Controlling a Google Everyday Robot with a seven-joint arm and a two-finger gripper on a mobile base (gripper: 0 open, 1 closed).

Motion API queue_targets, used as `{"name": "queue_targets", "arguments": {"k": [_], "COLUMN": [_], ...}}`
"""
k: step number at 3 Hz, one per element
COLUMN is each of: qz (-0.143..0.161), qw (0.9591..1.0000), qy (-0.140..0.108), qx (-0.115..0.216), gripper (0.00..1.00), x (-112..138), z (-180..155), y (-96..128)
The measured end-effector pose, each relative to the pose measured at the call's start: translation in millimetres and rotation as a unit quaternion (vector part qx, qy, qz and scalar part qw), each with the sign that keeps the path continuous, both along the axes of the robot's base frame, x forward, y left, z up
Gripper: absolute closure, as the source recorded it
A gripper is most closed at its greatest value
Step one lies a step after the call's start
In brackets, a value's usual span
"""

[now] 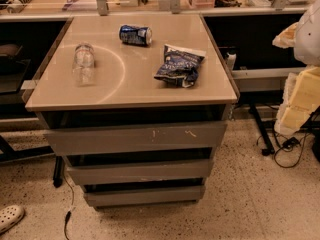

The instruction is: Open top drawer

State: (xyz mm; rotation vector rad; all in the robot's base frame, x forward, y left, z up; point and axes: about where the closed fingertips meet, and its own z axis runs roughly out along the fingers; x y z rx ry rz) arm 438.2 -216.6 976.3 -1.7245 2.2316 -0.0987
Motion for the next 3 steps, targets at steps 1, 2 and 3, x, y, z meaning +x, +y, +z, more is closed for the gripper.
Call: {"name": "queue_targets", "arguments": {"k": [1, 2, 3], "qz": [0.0, 0.009, 0.022], "qw": [1.0, 0.9999, 0.9991], "qy": [0.0, 0.01, 0.029], "qx": [0.0, -0.009, 0.023], "gripper": [0.0, 0.0, 0.0], "x": [0, -7, -11], "z": [0, -29, -96], "y": [0, 12, 50]}}
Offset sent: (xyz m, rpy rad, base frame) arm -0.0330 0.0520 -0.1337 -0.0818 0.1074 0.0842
